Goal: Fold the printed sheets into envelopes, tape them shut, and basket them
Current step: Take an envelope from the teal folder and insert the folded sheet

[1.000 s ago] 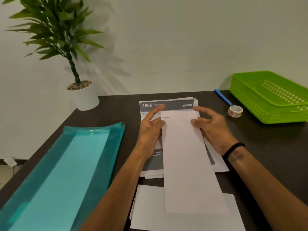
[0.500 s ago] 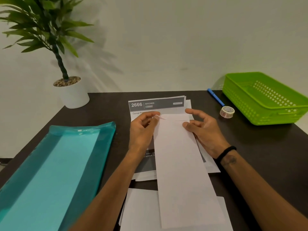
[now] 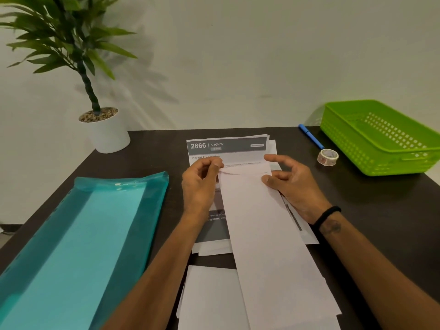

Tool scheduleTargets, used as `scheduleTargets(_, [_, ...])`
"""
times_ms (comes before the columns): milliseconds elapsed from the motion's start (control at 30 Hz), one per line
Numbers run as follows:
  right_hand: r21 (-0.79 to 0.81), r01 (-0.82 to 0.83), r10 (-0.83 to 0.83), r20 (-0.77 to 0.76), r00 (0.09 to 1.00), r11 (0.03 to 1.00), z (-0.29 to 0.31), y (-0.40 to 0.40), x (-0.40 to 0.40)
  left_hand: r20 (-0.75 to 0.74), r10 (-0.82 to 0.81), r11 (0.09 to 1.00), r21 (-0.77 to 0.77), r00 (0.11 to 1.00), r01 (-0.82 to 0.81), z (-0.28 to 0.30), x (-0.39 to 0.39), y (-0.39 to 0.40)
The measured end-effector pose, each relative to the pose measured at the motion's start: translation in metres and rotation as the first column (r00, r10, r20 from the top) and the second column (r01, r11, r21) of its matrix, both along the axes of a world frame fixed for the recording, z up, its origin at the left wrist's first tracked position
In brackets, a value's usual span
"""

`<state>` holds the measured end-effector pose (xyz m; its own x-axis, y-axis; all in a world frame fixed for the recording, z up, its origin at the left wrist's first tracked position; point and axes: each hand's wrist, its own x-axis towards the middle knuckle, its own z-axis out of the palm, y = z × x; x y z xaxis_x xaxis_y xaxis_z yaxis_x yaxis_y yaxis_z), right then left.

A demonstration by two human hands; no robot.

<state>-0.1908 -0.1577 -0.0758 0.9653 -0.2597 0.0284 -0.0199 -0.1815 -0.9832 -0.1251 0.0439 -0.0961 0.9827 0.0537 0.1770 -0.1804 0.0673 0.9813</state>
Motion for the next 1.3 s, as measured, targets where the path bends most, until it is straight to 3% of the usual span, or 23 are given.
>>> scheduleTargets(233, [0.276,0.096,-0.091,-0.032,0.995,0.956,-0.001,-0.004,0.001,0.07,-0.12,0.978,0.182,0.99,0.105,0.003,-0.008,-0.006])
scheduleTargets(367, [0.193,0.056,-0.053,-0.022,0.998,0.98,0.001,-0.002,-0.002,0.128,-0.094,0.958,0.281,0.987,0.054,0.0,-0.009,-0.008])
scheduleTargets(633, [0.04,0.055,-0.055,0.004,0.998,0.998,-0.003,-0.001,-0.001,0.236,-0.014,0.947,0.316,0.972,-0.063,-0.002,-0.011,-0.006])
scheduleTargets(800, [-0.005,0.059,-0.059,0.011,0.998,0.998,-0.003,-0.001,0.002,0.225,0.007,0.938,0.336,0.974,-0.084,-0.001,-0.011,-0.006])
scheduleTargets(1033, [-0.057,0.018,-0.017,0.018,1.0,0.998,0.0,0.004,-0.002,0.125,0.062,0.965,0.244,0.99,-0.091,0.002,-0.009,-0.002])
scheduleTargets(1300, [0.204,0.041,-0.046,0.022,0.999,0.978,0.01,0.012,-0.008,-0.089,-0.172,0.984,0.034,0.981,0.175,0.023,-0.016,-0.002])
